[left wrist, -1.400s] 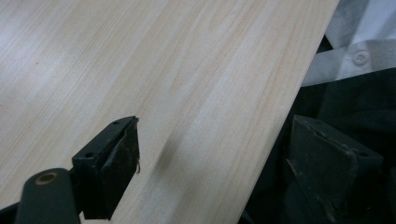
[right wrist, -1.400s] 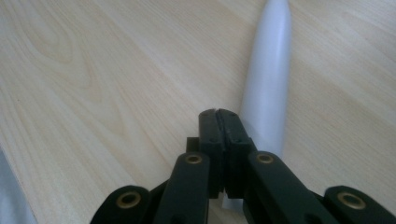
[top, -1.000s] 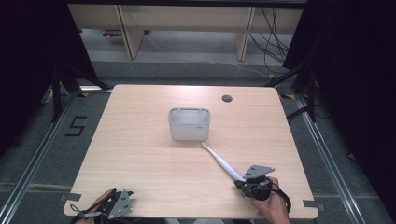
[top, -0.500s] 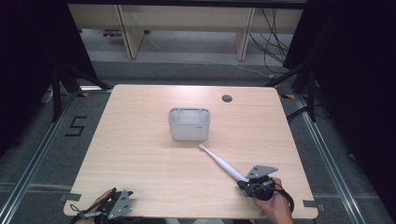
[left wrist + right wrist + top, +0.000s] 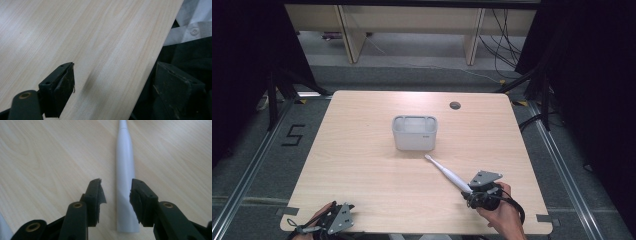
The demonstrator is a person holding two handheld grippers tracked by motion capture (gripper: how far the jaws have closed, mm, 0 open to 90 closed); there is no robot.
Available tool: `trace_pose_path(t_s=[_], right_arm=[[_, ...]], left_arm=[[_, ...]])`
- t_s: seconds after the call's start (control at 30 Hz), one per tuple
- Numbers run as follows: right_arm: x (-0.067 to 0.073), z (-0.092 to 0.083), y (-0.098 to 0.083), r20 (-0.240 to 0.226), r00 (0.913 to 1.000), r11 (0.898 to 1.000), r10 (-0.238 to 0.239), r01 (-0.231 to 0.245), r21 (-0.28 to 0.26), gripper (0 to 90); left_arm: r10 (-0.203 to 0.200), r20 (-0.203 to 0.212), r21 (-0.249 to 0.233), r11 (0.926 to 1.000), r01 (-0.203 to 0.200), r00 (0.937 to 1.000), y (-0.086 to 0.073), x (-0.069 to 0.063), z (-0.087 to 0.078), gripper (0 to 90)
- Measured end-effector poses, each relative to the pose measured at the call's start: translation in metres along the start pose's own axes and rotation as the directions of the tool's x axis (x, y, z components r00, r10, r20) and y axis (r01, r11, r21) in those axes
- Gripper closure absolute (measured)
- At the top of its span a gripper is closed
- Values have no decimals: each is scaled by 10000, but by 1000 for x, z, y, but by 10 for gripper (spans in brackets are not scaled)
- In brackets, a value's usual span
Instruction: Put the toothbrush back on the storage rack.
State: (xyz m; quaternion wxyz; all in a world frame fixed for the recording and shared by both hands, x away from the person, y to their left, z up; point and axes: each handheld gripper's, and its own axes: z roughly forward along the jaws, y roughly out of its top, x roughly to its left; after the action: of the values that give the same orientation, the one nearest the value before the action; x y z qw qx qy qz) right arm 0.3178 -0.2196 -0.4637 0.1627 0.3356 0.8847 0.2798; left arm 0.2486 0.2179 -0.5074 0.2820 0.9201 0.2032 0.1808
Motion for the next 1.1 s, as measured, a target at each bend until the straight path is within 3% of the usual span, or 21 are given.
trace_pose_path(t_s=[0.1, 0.2, 0.3, 0.4, 0.53, 0.63, 0.7, 0.8, 1.1], right_arm=[[-4, 4, 8, 180, 9998, 9999, -26, 24, 114, 572], [-6, 7, 14, 31, 10000, 9988, 48, -49, 496, 542], [-6, 12, 18, 176, 9998, 9992, -98, 91, 389, 534], [-7, 20, 26, 10, 9999, 9970, -161, 159, 760, 514], [-9, 25, 34, -93, 9996, 9936, -249, 258, 1100, 511], [-11, 32, 46, -225, 9995, 9873, -228, 260, 1569, 505], [-12, 33, 48, -261, 9990, 9863, -371, 408, 1596, 505], [-15, 43, 58, -387, 9984, 9744, -410, 485, 2197, 505], [-20, 59, 73, -610, 9973, 9538, -419, 581, 2948, 506]], left_arm=[[-15, 27, -19, 10000, 15, 10000, 0, 0, 0, 162], [-48, 181, 49, 10000, 48, 9998, 0, 1, 0, 163], [-58, -6, 43, 10000, 58, 10000, 0, 0, 0, 163], [-95, 162, 53, 9999, 95, 9998, -1, 1, 1, 163], [7, -95, 62, 10000, -6, 10000, 0, 1, 0, 163], [-2, 11, 32, 10000, 2, 10000, 0, 1, -1, 162], [3, 11, 27, 10000, -3, 10000, 0, 1, -1, 162], [-28, -4, 23, 10000, 28, 10000, 0, 2, -1, 163], [19, -2, 12, 10000, -19, 10000, 0, 2, -1, 162]])
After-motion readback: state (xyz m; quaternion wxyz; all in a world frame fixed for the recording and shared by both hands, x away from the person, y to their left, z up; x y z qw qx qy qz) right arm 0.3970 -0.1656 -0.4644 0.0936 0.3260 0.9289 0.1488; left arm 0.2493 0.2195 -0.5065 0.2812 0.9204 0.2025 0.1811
